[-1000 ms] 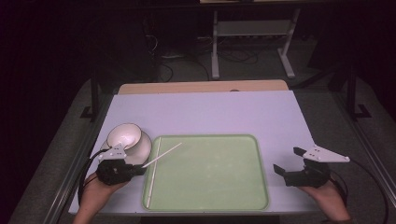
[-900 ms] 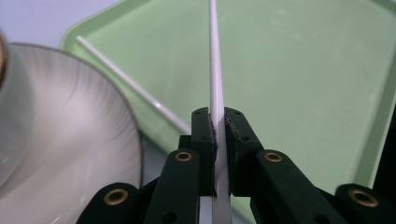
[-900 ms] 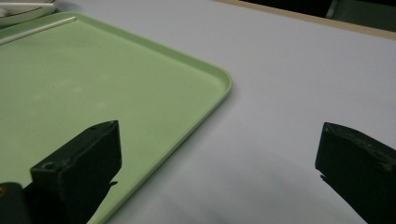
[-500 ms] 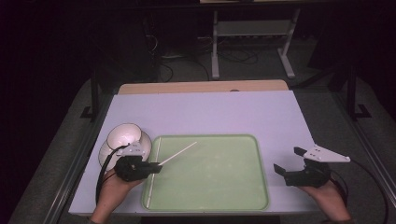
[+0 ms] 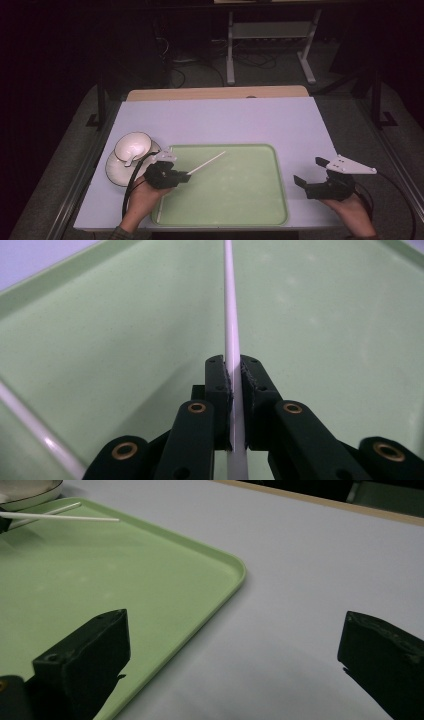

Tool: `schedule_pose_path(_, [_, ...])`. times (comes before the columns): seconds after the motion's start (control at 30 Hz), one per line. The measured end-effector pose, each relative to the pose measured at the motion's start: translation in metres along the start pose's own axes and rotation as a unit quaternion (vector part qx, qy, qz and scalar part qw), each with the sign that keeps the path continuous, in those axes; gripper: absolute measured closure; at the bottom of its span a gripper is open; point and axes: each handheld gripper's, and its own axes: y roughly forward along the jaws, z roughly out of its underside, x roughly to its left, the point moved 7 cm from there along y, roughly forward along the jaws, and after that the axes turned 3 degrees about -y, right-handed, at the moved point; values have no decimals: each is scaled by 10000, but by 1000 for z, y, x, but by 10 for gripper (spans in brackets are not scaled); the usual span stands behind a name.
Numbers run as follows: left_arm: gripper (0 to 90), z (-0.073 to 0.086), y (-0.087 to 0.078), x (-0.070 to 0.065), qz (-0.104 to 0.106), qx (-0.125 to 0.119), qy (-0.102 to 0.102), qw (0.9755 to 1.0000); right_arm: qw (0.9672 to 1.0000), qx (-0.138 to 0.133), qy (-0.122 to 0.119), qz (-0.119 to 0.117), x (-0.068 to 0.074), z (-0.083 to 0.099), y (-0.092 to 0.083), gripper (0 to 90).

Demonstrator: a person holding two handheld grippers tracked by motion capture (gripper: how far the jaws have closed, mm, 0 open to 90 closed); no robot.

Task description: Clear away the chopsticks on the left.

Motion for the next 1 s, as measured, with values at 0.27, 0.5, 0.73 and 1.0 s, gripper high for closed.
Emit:
schedule_pose_path(0.27, [834,-7,18,1,-117,58,-52,9999,10000,-62,14,-2,-1,-1,-2,0])
schedule_pose_path(0.5, [833,-4,22,4,-192,150,-24,9997,10000,-56,-2,-16,0,-1,-2,0])
schedule_pose_path(0.73, [833,-3,27,1,-160,216,-25,9996,10000,-51,-2,-4,-1,-1,-2,0])
schedule_pose_path(1.0, [832,-9,36,-8,-156,228,33,9996,10000,-54,-17,-16,0,-2,-2,0])
